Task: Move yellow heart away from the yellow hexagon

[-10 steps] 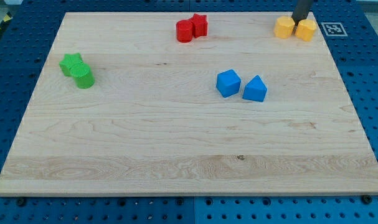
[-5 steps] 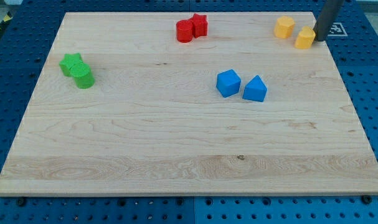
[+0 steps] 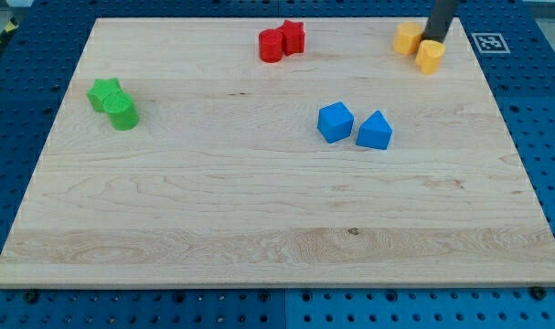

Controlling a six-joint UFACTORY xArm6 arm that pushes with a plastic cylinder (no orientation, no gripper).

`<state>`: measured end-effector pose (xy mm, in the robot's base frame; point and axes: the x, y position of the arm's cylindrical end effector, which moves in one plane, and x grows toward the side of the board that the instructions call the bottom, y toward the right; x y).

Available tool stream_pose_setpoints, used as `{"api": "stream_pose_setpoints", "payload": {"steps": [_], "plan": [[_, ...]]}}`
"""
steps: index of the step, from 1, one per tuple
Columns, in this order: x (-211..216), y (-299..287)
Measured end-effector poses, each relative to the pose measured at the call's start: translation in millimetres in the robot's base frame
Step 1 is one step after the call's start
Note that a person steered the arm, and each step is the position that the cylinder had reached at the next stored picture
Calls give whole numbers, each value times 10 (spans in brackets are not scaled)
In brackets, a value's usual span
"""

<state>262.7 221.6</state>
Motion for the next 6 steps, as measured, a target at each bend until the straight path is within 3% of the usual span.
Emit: {"api": "stream_pose_setpoints", "payload": {"steps": [6], "plan": [[1408, 49]]}}
